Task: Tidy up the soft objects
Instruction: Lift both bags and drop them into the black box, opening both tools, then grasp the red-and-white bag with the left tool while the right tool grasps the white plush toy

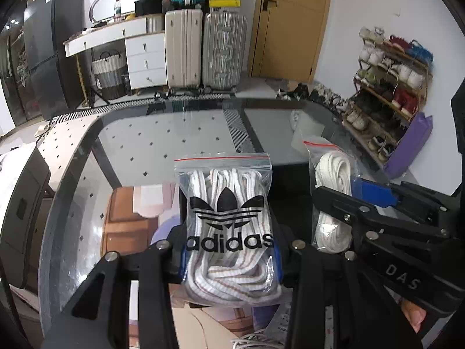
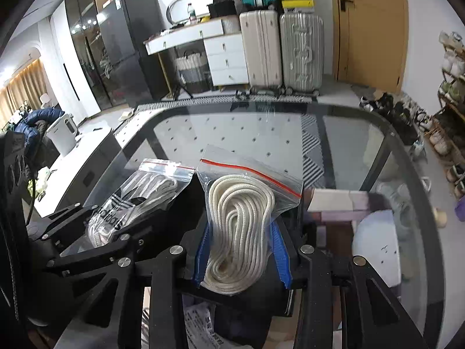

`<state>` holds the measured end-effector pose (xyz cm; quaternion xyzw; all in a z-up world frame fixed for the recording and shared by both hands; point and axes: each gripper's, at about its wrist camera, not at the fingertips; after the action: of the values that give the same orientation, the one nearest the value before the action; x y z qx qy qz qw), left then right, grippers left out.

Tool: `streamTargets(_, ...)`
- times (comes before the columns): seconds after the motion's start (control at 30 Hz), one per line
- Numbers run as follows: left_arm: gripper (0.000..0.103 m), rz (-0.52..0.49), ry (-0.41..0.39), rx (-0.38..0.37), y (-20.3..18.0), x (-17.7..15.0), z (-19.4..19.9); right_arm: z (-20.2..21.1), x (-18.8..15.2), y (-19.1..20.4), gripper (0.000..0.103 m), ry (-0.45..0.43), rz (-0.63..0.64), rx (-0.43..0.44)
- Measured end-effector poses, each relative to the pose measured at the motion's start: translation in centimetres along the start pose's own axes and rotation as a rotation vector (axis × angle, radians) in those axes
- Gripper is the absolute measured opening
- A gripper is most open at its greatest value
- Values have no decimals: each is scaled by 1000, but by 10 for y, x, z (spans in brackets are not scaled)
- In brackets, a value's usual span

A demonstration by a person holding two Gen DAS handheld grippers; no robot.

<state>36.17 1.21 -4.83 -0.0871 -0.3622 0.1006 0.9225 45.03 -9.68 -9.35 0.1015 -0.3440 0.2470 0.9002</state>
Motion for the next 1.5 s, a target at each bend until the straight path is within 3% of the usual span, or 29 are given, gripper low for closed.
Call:
streamTargets(0.27,40,-27,41,31,-6,-6,-6,-6,-15,-3,39,64,-13,20)
streamTargets(0.57,48,-30,69,34,-3,-4,0,7,-24,-2,49,82,-23,37)
streamTargets(0.73,60,-61,56,33,-6,-6,12,27,-26,-2,50,68,-12,31)
streamTargets(0.8,74,-87,20,68,-9,-7,23,40,-28,0,50,63,-5,33)
streamTargets(0.87,81,-114,-17,90,-12,-9,35,52,-30,4,50,59,2,39)
streamTargets(1.07,83,-135,-23,20,-11,-17,71,95,-39,23,50,38,53,-24)
streamTargets(1.3,83,-187,-4,-59,-16,-40,104,134,-63,41,50,39,87,-13)
streamTargets(1.5,83,-224,23,-77,-15,-74,118,137,-100,50,50,100,94,51)
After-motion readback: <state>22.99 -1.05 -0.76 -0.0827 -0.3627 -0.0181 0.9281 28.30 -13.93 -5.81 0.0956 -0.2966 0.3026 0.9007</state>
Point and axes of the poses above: each gripper's, at about its wrist camera, not at the fingertips, and z roughly against the way its jaws point, y to its left, x to its top, and after that the axes turned 12 degrees about z, right-handed
